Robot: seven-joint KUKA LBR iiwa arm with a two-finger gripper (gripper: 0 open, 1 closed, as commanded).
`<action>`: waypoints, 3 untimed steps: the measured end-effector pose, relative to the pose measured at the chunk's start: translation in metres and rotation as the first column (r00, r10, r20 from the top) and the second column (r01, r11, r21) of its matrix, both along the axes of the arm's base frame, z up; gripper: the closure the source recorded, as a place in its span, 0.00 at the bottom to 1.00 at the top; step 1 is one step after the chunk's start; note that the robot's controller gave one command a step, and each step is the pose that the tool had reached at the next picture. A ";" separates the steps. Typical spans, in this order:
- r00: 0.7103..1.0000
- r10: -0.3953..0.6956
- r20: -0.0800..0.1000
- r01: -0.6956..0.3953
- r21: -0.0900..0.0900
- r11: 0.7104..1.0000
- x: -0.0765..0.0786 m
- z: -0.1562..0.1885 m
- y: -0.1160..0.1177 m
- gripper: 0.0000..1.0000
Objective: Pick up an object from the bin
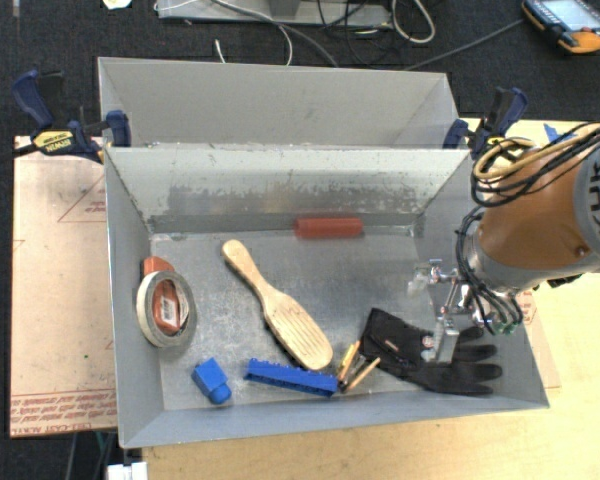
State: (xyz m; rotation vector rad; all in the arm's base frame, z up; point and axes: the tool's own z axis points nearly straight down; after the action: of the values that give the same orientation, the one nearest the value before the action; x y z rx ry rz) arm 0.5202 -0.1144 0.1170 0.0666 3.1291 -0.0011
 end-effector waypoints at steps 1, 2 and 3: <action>0.921 -0.391 -0.005 0.391 0.005 0.921 -0.030 -0.011 0.018 0.00; 0.980 -0.198 0.012 0.198 0.002 0.980 -0.033 -0.046 0.017 0.00; 0.866 -0.500 0.004 0.500 0.010 0.866 -0.037 -0.046 0.019 1.00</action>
Offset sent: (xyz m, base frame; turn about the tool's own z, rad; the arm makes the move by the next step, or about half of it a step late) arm -0.0346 0.0176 -0.0470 0.1983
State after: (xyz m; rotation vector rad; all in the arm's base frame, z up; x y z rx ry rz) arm 0.4837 -0.0954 0.0715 0.8734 2.9999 0.0074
